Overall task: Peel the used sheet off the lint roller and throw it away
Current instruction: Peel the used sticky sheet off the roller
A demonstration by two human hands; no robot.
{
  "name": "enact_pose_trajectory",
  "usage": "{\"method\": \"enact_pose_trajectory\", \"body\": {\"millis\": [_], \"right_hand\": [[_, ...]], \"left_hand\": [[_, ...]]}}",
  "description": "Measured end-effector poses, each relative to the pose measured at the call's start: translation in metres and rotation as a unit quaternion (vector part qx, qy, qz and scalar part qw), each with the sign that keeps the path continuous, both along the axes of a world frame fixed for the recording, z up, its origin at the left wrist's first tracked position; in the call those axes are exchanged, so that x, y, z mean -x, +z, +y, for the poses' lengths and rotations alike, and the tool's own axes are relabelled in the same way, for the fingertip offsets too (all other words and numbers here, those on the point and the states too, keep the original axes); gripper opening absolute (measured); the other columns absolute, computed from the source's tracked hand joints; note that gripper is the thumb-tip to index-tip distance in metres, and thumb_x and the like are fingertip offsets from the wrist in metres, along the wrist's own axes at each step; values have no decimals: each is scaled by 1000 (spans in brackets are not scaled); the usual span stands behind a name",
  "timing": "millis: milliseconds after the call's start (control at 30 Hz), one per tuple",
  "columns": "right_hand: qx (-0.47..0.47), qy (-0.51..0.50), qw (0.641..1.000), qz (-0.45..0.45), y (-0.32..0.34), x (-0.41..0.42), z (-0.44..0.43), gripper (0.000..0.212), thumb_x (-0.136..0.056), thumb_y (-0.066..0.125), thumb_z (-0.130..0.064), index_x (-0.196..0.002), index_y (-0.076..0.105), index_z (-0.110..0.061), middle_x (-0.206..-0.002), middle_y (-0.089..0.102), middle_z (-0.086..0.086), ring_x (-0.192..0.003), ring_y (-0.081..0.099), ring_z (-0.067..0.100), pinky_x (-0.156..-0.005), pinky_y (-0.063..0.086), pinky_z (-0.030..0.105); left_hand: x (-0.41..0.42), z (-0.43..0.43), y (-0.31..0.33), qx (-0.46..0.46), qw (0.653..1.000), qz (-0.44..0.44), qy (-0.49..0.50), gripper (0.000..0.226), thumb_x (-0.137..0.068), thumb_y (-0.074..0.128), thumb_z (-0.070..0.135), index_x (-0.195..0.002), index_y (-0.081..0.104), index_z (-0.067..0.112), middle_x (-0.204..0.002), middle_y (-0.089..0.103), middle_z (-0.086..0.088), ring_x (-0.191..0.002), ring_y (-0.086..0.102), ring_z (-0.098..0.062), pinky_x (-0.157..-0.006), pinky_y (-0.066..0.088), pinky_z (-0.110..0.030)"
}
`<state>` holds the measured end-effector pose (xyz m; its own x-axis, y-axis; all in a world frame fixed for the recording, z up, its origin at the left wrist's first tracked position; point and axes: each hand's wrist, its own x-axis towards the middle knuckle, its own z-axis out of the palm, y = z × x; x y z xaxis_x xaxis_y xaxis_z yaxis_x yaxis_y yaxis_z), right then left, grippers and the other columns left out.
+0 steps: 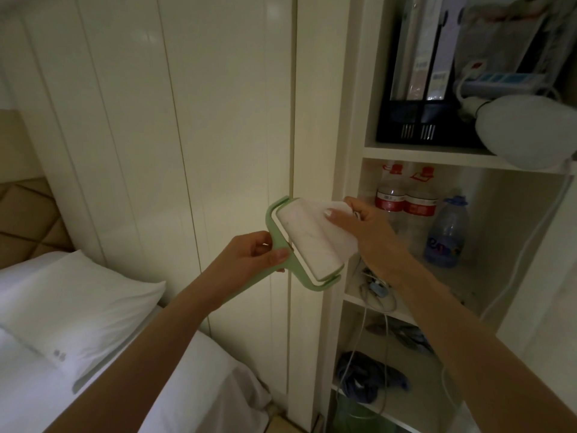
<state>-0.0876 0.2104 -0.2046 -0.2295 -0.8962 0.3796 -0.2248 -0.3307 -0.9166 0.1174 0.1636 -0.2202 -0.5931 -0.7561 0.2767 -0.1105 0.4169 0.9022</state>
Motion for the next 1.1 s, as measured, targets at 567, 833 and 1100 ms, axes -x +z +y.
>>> {"method": "enact_pose_trajectory", "body": {"millis": [567,833,1100], "right_hand": [[167,-152,917,330,-13,-23,-5,41,-87,31,-7,-120,55,-7,-106,52,-5,-94,46,2,-81,32,1],[130,-92,908,387,-1,-12,4,40,-85,30,-24,-109,56,-6,-92,53,1,-77,51,18,-64,39,23],[-20,40,891,452,14,-7,16,53,-95,39,-14,-144,18,-21,-106,40,1,-87,43,12,-76,39,18]], "left_hand": [[-5,-4,-2,13,1000,10,15,27,-85,59,21,-108,63,9,-98,72,-5,-83,70,-13,-79,55,-23],[-10,-6,-9,1,1000,13,-9,28,-81,61,22,-107,64,10,-96,73,-3,-86,71,-15,-79,57,-23],[-16,-10,-4,-14,998,55,-24,37,-70,61,31,-102,66,13,-82,76,9,-79,70,-9,-72,56,-18]]}}
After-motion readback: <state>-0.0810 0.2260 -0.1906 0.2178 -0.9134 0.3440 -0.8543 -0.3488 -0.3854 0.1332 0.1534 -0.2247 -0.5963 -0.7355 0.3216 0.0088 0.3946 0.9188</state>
